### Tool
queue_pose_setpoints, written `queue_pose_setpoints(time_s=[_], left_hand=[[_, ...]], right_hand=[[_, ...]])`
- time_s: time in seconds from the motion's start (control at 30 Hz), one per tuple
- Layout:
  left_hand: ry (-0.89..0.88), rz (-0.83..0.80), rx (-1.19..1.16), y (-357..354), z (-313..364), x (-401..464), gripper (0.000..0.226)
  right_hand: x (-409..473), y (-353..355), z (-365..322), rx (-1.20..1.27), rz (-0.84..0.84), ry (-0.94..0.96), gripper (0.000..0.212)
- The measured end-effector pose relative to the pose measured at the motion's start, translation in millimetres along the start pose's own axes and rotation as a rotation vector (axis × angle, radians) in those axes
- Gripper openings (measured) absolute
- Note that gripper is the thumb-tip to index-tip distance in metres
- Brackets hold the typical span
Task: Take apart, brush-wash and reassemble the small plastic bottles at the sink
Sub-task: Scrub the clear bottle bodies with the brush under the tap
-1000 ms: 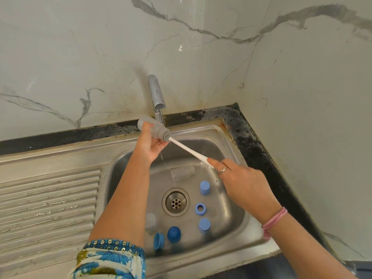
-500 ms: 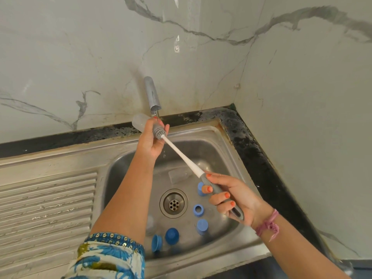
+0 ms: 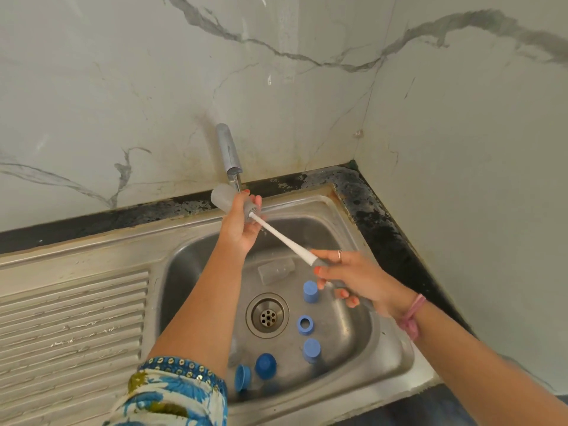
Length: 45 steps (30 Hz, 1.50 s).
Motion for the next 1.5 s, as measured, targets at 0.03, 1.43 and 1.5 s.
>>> queue_pose_setpoints(time_s=[0.03,1.43,1.5], left_hand=[[0.007,-0.029,-0.084,-6,-3,-4,0.021],[0.217,0.279,0.061,41,-25,7,0.066],[0.192,0.262,0.114,43,-20,8,0.065]], right_hand=[[2,-16,10,0.264,-0.219,-0.138,0.032],[-39,-17,-129,-1.61,0.877,0.523,0.045],[-32,-17,-127,-1.58,0.773,0.496,0.046]])
Point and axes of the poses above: each hand's wrist, its own x-axis towards the middle knuckle, its own y-axis out of the back of the hand, z = x × y, the point moved 10 cm from there along x, towards the middle knuckle, and after that the axes turned 15 degrees about -y, right-handed, at the moved point
